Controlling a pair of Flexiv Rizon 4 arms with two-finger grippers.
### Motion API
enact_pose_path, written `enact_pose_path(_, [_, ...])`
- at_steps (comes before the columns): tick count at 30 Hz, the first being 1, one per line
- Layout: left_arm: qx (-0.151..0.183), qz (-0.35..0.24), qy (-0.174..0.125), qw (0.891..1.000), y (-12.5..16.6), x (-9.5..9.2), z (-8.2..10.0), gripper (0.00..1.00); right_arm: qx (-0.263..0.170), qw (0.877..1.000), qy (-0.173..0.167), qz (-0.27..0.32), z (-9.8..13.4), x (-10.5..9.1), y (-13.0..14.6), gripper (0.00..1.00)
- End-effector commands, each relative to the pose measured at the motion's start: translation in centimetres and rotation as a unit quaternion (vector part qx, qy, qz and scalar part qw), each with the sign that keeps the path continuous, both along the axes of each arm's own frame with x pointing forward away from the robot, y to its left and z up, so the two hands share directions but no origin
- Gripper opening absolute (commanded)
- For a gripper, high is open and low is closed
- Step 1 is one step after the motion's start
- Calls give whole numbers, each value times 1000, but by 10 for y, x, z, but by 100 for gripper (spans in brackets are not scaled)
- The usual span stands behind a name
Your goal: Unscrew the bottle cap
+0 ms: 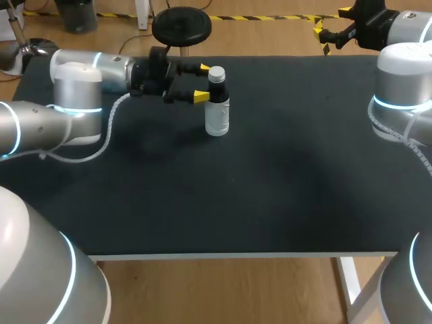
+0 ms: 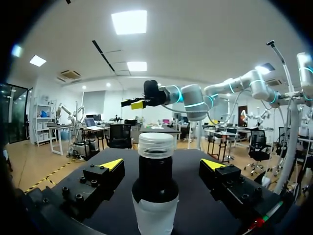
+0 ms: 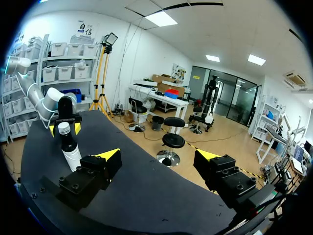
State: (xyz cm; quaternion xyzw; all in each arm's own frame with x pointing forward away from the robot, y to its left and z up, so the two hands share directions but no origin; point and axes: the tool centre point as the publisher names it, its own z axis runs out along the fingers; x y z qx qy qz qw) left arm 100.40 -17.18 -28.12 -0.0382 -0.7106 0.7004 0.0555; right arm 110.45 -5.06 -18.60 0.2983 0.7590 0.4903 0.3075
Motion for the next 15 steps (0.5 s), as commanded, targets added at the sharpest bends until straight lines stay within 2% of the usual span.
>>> enact_pose_path(1, [-1,-8,1,1000,-6,5,-2,100,0,1000,1,0,0,0,0,100])
enact_pose_path(15, [-1,-25,3,1000,-19,5,-4,100,0,1000,1,0,0,0,0,100])
